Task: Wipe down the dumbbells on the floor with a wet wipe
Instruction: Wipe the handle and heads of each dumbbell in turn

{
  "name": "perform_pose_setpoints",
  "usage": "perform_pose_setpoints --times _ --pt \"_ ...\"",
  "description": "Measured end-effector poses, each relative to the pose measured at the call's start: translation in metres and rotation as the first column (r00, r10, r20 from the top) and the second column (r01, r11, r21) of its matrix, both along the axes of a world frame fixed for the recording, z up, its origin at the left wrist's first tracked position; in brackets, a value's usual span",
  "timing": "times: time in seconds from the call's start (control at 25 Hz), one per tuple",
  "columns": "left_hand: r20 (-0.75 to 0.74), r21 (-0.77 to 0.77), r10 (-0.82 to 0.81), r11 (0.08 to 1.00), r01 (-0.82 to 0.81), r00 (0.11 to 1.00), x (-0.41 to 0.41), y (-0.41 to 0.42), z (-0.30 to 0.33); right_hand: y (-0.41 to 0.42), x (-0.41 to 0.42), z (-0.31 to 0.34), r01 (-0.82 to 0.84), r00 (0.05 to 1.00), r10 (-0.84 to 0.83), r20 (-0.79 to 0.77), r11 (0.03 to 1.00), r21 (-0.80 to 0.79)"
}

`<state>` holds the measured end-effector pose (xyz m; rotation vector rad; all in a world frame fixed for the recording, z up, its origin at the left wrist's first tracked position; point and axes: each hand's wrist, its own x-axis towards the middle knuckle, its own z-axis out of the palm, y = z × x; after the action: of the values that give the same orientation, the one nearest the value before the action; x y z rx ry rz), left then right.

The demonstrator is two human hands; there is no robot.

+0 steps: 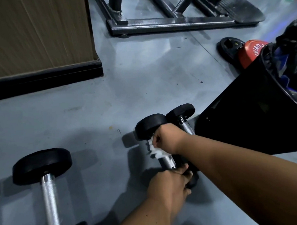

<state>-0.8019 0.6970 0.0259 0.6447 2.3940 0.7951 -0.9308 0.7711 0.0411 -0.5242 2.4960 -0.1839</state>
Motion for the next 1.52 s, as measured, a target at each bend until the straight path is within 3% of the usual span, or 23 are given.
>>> perform_pose_setpoints --times 0.08,0.16,0.32,0.56,0.8,0.92,1.04,1.12,1.32,1.52 --pt "0.001 0.012 0.014 1.0 -0.014 1.0 -0.002 -0.001 0.0 -0.002 -0.008 -0.006 0.093 0.995 -0.095 -0.03 0.994 -0.063" --pt "0.053 0.038 0.028 0.999 -0.03 0.998 -0.001 -0.003 0.0 0.01 0.006 -0.006 0.137 0.99 -0.134 0.05 0.99 -0.042" --pt "0.009 0.056 0.082 0.995 -0.083 0.997 0.006 -0.003 -0.005 0.027 0.035 0.006 -0.022 0.96 -0.007 0.28 0.995 0.101" --pt "0.003 -0.021 0.056 0.998 -0.056 0.998 0.007 0.005 0.007 0.0 -0.005 -0.008 0.051 0.999 -0.051 -0.003 0.998 -0.03" --pt "-0.042 -0.03 0.094 0.995 -0.096 0.995 0.015 0.006 0.002 0.033 0.027 0.006 0.004 0.952 -0.028 0.305 0.997 0.082" --pt "-0.052 -0.104 0.041 0.994 -0.046 0.998 0.019 0.013 -0.001 0.022 0.017 0.002 -0.019 0.98 0.01 0.197 0.999 0.048" --pt "-0.105 -0.252 -0.073 0.967 0.044 0.992 0.022 0.015 0.003 0.011 0.011 -0.01 0.076 0.997 -0.076 0.01 0.994 -0.074" --pt "-0.131 -0.325 -0.161 0.939 0.111 0.978 0.025 0.011 0.008 0.013 0.016 -0.014 0.123 0.992 -0.124 -0.016 0.989 -0.084" --pt "-0.269 -0.411 -0.357 0.882 0.229 0.895 0.039 -0.017 0.018 0.034 0.049 0.0 0.166 0.981 -0.165 0.104 0.986 -0.004" --pt "-0.206 -0.45 -0.436 0.837 0.31 0.876 0.059 -0.066 0.051 0.024 0.058 0.035 0.009 1.0 -0.005 -0.023 0.984 0.176"
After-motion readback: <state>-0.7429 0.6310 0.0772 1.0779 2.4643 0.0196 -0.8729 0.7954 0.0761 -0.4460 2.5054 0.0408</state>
